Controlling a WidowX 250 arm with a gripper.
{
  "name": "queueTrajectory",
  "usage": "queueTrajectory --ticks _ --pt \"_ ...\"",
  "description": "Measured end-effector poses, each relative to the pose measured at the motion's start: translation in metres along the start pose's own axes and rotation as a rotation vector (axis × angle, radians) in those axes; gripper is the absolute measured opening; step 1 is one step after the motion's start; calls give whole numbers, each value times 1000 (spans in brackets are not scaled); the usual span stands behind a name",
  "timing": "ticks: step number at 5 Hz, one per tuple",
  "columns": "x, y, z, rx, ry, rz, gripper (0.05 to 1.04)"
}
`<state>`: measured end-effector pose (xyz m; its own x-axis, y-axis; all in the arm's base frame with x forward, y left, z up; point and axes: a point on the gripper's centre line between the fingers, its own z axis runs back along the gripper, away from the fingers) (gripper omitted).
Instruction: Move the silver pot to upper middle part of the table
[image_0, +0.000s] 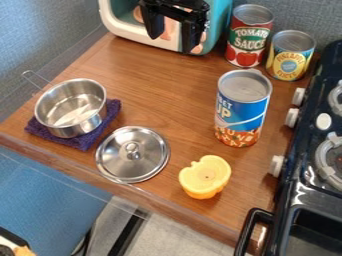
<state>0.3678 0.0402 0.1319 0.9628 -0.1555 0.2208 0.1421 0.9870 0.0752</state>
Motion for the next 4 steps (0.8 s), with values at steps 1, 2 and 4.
queueTrajectory --ticks 1,2,4 --pt "-6 -3 -13 -18 38 1 1001" --pt "-29 2 -15 -57 57 16 1001" --pt "-83 37 -5 -43 62 69 1001"
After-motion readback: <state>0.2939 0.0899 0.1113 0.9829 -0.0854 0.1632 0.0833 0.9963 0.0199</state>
